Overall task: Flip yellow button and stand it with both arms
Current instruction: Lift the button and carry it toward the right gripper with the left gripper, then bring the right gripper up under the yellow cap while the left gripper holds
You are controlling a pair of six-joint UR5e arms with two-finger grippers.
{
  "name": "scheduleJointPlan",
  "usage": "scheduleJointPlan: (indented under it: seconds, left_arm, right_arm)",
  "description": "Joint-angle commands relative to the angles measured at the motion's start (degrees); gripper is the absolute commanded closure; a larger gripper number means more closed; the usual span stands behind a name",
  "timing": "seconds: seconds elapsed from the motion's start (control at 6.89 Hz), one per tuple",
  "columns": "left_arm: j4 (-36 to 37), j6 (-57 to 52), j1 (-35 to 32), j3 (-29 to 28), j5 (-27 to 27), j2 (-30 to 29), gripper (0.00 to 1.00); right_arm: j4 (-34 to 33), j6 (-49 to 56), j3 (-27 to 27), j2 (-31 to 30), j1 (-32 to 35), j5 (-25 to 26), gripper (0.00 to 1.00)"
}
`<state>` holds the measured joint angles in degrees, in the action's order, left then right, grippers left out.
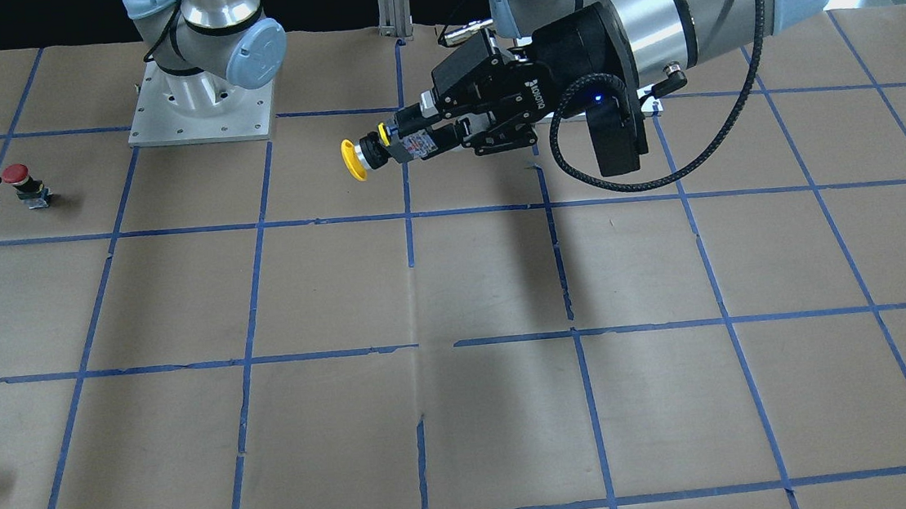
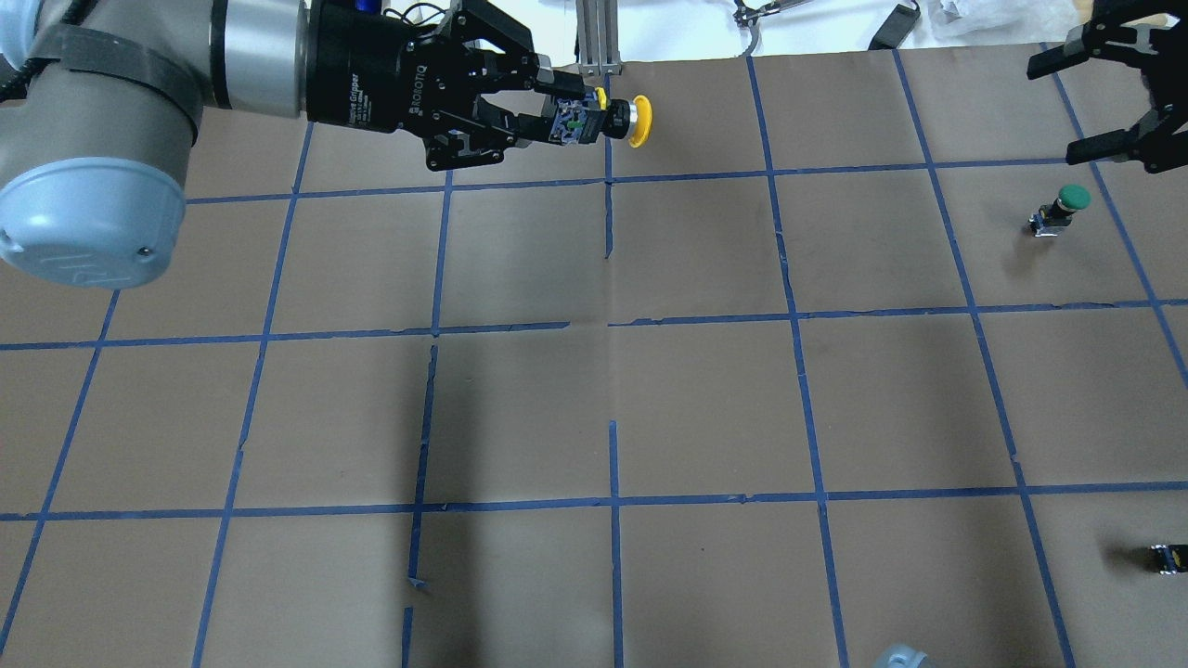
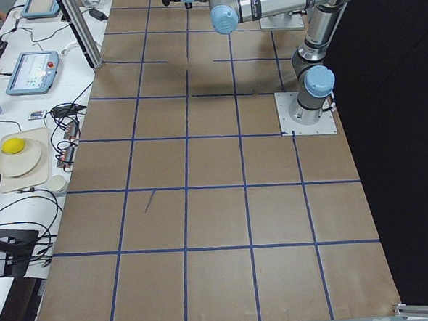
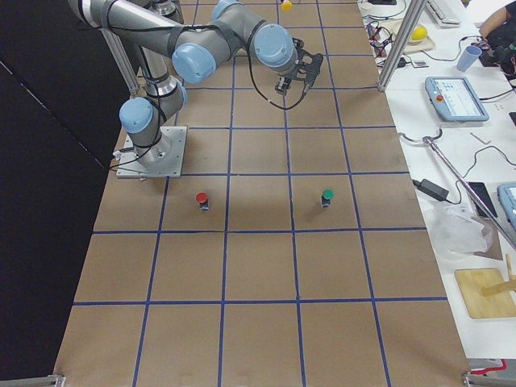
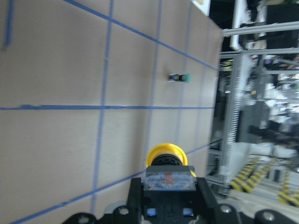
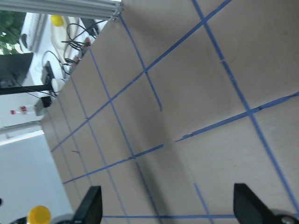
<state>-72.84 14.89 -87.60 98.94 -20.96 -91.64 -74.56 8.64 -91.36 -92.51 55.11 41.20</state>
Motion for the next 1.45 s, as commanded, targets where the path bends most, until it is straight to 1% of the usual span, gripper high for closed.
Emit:
scheduleJointPlan:
  seconds: [0.0, 0.15, 0.29, 0.44, 0.58, 0.73, 0.87, 1.02, 1.16, 1.31]
  left_arm:
    - [1.64, 3.91, -2.90, 0.20, 8.01, -0.20, 0.76]
    - [2.52, 5.23, -4.06, 0.46, 11.00, -0.46, 0.77]
    - [4.19, 6.63, -4.41, 0.55, 12.94, -0.21, 0.77]
    - [7.33, 8.47, -4.94, 0.81, 13.05, 0.15, 0.77]
    - [12.33, 10.93, -5.38, 1.08, 13.48, -0.81, 0.77]
    - [12.98, 11.82, -5.73, 0.99, 15.66, -0.90, 0.77]
    - [12.99, 11.92, -5.91, 1.08, 15.77, -0.64, 0.77]
    - [12.99, 12.27, -6.00, 1.08, 15.77, -0.38, 0.77]
    - [12.99, 12.27, -6.00, 1.08, 15.77, 0.06, 0.77]
    - [12.99, 13.31, -6.00, 1.25, 15.86, 0.84, 0.77]
  right_arm:
    - [5.36, -14.49, -1.35, -0.74, 1.05, -12.00, 0.00]
    - [10.87, -14.97, -1.45, -0.92, 2.36, -12.71, 0.00]
    - [12.32, -15.15, -1.01, -1.09, 4.55, -13.59, 0.00]
    - [12.42, -15.06, -0.75, -2.57, 7.36, -14.21, 0.05]
    - [14.51, -16.02, -0.75, -3.37, 9.21, -17.00, 0.04]
    - [20.71, -16.37, -0.83, -5.03, 9.49, -19.03, 0.05]
    - [21.64, -16.38, -0.92, -6.35, 10.54, -19.22, 0.03]
    - [26.26, -16.46, -0.57, -7.15, 11.85, -19.22, 0.03]
    - [28.57, -16.64, -1.09, -9.25, 12.39, -19.22, 0.04]
    - [29.20, -16.55, -1.01, -10.05, 13.35, -19.31, 0.02]
